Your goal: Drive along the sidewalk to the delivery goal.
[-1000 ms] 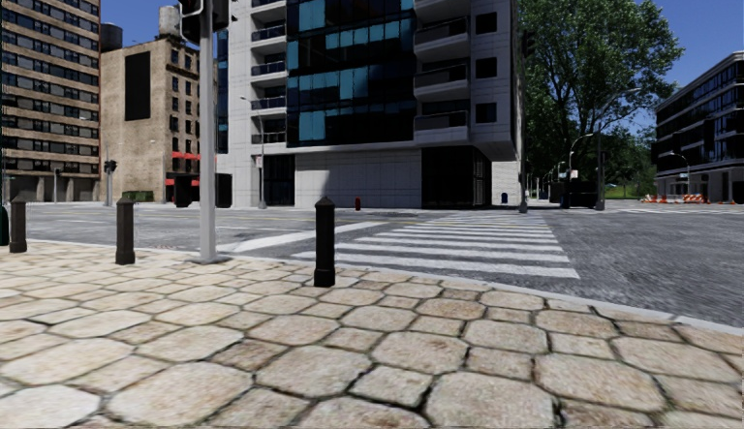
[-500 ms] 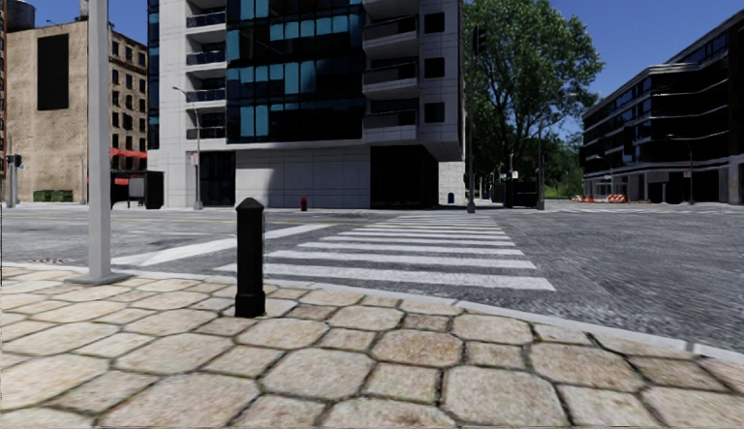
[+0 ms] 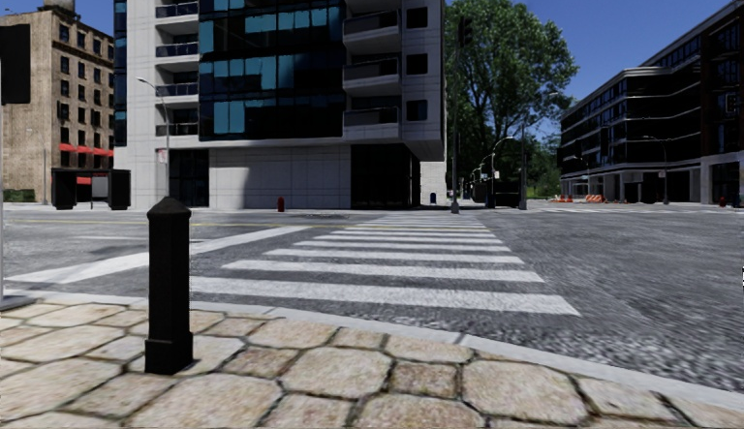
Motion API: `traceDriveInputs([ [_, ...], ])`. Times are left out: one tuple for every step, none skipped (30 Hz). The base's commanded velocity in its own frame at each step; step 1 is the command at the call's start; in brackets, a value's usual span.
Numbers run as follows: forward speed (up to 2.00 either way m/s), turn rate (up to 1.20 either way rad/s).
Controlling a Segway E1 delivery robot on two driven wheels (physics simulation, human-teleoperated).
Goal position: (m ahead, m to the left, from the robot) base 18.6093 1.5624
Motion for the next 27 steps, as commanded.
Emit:
traceDriveInputs([
  [1.46, -1.2],
  [1.46, -1.2],
  [1.46, -0.81],
  [1.46, -0.81],
  [1.46, -0.31],
  [1.46, -0.17],
  [1.46, -0.12],
  [1.46, -0.12],
  [1.46, -0.06],
  [1.46, -0.01],
  [1.46, 0.0],
  [1.46, 0.0],
  [1.46, 0.0],
  [1.46, 0.0],
  [1.46, 0.0],
  [1.46, 0.0],
  [1.46, 0.0],
  [1.46, 0.0],
  [1.46, 0.0],
  [1.46, 0.0],
  [1.46, 0.0],
  [1.46, 0.0],
  [1.46, 0.0],
  [1.46, 0.0],
  [1.46, 0.0],
  [1.46, 0.0],
  [1.46, 0.0],
])
